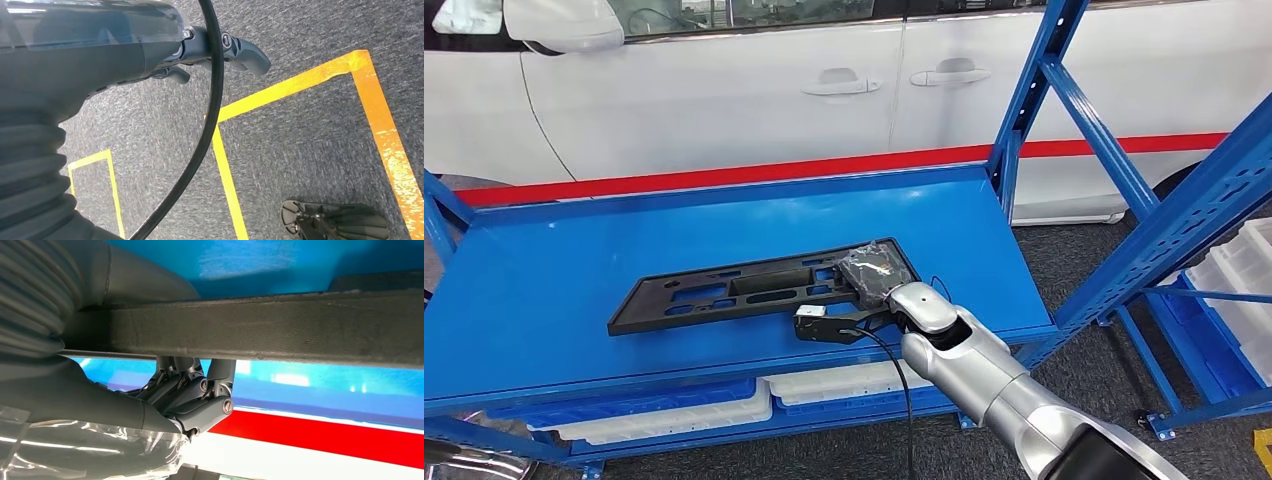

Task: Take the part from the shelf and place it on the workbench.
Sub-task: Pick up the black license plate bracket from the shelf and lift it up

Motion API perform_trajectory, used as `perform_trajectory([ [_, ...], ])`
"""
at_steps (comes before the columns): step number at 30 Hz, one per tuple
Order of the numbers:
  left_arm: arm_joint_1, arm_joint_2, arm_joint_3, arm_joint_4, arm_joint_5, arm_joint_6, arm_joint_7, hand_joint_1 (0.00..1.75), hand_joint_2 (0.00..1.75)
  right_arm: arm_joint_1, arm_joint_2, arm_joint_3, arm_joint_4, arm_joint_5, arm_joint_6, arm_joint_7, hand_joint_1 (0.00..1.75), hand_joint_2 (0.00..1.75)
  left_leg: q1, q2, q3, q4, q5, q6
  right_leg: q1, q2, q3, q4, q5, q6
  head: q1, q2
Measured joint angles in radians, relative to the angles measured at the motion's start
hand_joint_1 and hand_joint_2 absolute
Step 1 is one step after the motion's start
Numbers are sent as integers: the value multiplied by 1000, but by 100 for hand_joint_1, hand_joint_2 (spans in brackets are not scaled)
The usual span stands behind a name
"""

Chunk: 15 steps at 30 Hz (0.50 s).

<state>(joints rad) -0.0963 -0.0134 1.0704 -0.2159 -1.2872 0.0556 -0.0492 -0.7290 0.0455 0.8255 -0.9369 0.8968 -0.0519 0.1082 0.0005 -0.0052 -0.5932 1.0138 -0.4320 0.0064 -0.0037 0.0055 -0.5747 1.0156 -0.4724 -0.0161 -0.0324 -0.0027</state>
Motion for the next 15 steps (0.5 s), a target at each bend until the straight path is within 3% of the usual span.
perform_trajectory([
  [15, -1, 0, 26, 0, 40, -15, -31, 0, 175, 0, -8, 0, -6, -2, 8, 2, 175, 175, 0, 0, 0, 0, 0, 1, 0, 0, 0, 0, 0, 0, 0, 0],
])
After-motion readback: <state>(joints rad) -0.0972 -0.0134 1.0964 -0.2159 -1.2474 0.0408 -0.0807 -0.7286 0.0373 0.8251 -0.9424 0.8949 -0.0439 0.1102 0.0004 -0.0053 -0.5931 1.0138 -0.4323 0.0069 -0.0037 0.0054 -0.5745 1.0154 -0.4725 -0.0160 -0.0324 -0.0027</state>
